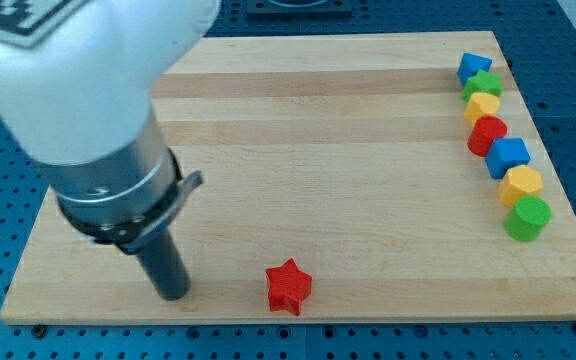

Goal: Place the red star vertically below the green circle

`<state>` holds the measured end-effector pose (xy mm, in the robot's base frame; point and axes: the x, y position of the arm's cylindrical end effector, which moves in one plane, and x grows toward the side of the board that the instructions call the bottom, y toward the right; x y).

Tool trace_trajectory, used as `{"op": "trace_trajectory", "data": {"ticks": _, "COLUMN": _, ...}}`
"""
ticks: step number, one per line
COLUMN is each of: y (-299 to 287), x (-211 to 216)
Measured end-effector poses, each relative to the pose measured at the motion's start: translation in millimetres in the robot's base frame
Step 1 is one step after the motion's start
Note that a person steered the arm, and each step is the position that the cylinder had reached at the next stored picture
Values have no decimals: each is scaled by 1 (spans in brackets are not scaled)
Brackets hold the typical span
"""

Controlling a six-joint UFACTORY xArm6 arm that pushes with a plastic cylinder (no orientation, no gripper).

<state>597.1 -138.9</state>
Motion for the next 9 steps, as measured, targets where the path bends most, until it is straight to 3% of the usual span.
{"op": "trace_trajectory", "data": {"ticks": 2, "y": -17, "x": 22}}
{"op": "trace_trajectory", "data": {"ticks": 4, "y": 80, "x": 19}}
{"op": "trace_trajectory", "data": {"ticks": 5, "y": 160, "x": 6}}
{"op": "trace_trajectory", "data": {"ticks": 6, "y": 207, "x": -37}}
{"op": "trace_trajectory", "data": {"ticks": 7, "y": 246, "x": -51}}
{"op": "trace_trajectory", "data": {"ticks": 9, "y": 168, "x": -58}}
